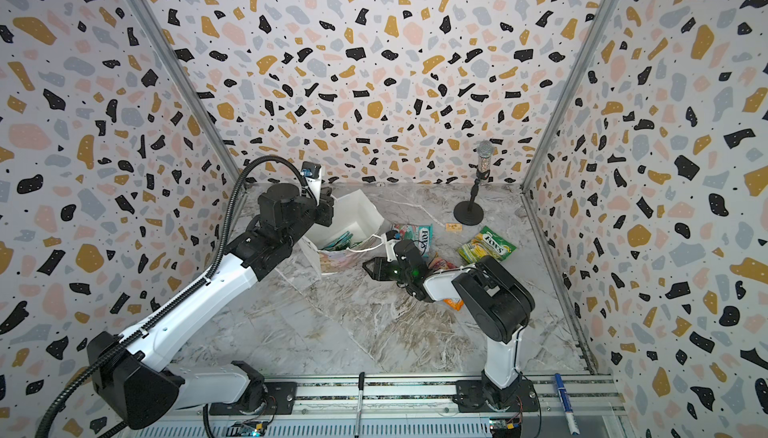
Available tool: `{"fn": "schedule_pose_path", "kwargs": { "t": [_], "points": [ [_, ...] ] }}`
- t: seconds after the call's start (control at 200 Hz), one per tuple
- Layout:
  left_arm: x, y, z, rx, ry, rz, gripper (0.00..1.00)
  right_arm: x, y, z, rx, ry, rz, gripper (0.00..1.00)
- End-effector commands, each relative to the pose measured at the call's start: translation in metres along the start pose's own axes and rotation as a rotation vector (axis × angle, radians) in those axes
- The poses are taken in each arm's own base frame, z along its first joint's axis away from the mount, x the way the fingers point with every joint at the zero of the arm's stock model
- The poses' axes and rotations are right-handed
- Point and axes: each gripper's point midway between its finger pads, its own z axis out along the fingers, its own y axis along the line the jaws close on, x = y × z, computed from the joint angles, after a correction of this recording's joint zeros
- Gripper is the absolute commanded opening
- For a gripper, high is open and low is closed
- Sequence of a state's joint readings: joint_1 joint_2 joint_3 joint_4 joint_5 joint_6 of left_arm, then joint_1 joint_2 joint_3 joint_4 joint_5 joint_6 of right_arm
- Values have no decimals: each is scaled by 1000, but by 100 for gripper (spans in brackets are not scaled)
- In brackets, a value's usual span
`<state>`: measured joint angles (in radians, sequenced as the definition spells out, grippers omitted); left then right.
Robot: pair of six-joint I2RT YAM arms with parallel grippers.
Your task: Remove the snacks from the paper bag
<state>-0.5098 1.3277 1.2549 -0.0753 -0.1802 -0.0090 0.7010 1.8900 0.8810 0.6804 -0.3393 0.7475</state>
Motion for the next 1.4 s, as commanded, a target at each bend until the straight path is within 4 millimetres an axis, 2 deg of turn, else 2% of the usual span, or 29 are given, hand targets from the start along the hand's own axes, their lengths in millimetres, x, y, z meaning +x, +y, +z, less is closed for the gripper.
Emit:
{"fn": "schedule_pose_path", "kwargs": {
  "t": [0.0, 0.25, 0.446, 0.576, 0.681, 0.761, 0.886, 1.086, 1.226, 1.392],
  "points": [
    [-27, 4, 4, 21, -56, 35, 0, -32, 21, 17, -68, -107, -2, 47],
    [-50, 15, 14, 11, -89, 72, 0, -41, 39, 57, -127, -117, 19, 46],
    [-68, 12, 26, 64, -92, 91, 0, -53, 55, 84, -159, -147, 35, 46],
    [-67, 7, 32, 90, -73, 98, 0, -57, 57, 96, -171, -151, 58, 46],
    [-52, 6, 33, 97, -54, 83, 0, -54, 55, 97, -157, -136, 55, 46],
    [-37, 2, 31, 119, -33, 68, 0, -51, 48, 85, -110, -134, 31, 48],
    [-13, -3, 25, 148, 9, 35, 0, -50, 36, 52, -35, -131, -3, 48],
    [0, -5, 1, 167, 0, -10, 0, -51, 19, -20, 50, -152, -47, 49],
    [6, -14, -12, 216, -5, -27, 0, -63, 4, -70, 157, -196, -75, 50],
    [26, -22, -22, 257, 24, -50, 0, -78, -18, -119, 353, -225, -154, 52]
  ]
}}
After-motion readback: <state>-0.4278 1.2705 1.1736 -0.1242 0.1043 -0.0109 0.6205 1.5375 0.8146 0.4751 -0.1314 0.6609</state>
